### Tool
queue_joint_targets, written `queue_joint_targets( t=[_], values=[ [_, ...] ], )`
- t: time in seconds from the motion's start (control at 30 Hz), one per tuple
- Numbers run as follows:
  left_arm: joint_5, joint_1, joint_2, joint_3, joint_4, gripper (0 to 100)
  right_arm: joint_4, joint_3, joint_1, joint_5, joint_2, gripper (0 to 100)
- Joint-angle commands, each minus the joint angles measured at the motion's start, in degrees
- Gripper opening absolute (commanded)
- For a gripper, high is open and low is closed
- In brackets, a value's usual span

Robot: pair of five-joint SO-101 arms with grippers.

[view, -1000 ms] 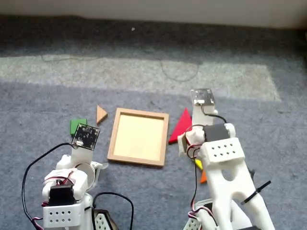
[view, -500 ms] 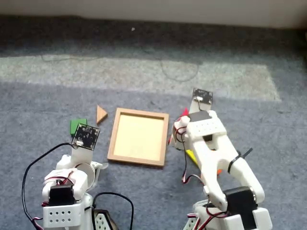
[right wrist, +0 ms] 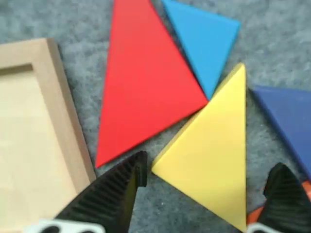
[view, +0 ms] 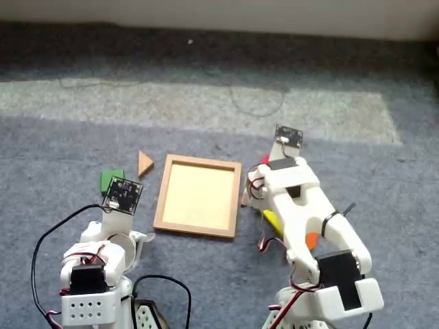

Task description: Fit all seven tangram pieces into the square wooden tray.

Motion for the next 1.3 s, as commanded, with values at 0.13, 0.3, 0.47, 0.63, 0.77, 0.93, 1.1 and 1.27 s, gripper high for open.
queue_joint_targets(
  t=[0.13,0.3,0.47,0.63,0.77,0.93,1.1,1.27],
  values=[
    [-0.44,-0.48,-2.51,-0.57,0.00,28,-1.36,-2.24,1.01,-0.53,0.57,37.1],
    [-0.44,-0.48,-2.51,-0.57,0.00,28,-1.36,-2.33,0.92,-0.35,2.77,34.8],
    [-0.44,-0.48,-2.51,-0.57,0.00,28,-1.36,-2.68,1.01,-0.26,3.65,27.5],
    [-0.44,-0.48,-2.51,-0.57,0.09,28,-1.10,-2.33,1.01,1.58,3.38,27.1],
    [-0.44,-0.48,-2.51,-0.57,0.09,28,2.15,-2.68,1.19,6.51,1.71,27.0],
    [-0.44,-0.48,-2.51,-0.57,0.00,28,7.60,-2.59,1.19,11.08,-7.43,27.0],
    [-0.44,-0.48,-2.51,-0.57,0.00,28,8.04,-1.98,0.84,11.43,-16.31,27.0],
    [-0.44,-0.48,-2.51,0.04,-0.18,28,7.87,-1.45,-1.80,11.43,-21.32,27.0]
  ],
)
